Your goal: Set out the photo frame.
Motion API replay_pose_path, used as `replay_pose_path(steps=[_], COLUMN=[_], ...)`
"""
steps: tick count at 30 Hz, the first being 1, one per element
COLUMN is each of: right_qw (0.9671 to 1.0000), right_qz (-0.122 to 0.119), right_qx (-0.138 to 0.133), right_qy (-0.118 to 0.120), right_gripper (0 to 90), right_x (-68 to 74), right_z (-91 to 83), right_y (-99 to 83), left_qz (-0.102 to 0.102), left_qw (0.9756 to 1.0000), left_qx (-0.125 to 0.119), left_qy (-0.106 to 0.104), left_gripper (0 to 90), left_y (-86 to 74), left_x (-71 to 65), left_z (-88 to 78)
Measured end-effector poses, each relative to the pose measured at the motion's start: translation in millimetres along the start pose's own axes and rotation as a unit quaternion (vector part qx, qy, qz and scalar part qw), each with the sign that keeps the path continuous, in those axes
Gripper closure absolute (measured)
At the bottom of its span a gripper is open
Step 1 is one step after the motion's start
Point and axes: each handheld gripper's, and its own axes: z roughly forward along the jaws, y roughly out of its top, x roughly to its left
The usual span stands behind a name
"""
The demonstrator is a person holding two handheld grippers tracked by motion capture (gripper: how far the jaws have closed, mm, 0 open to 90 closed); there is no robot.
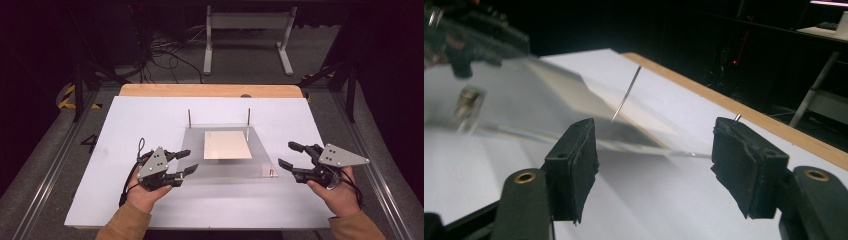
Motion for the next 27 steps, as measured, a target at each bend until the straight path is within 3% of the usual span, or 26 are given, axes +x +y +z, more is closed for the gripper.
replay_pose_path(steps=[3,7,12,24,27], right_qw=[0.9997,0.9992,0.9974,0.9940,0.9923], right_qz=[-0.004,-0.013,-0.049,-0.079,-0.093], right_qx=[0.009,0.002,-0.013,-0.029,-0.036], right_qy=[0.024,0.037,0.050,0.069,0.073], right_gripper=[31.3,28.5,30.4,34.4,41.8], right_x=[8.2,17.1,26.6,30.1,31.6], right_z=[4.2,13.7,27.6,54.8,59.1], right_y=[-4.2,-6.7,-1.7,2.4,4.5], left_qz=[-0.003,-0.003,-0.004,-0.003,-0.002], left_qw=[1.0000,1.0000,1.0000,1.0000,1.0000], left_qx=[0.000,0.002,0.001,0.001,0.001], left_qy=[-0.001,-0.002,-0.002,-0.002,-0.002], left_gripper=[47.6,47.6,47.6,47.6,47.6], left_y=[0.7,0.9,1.0,0.6,0.9], left_x=[0.2,0.3,0.4,0.2,0.5], left_z=[0.0,-0.1,0.0,0.0,-0.1])
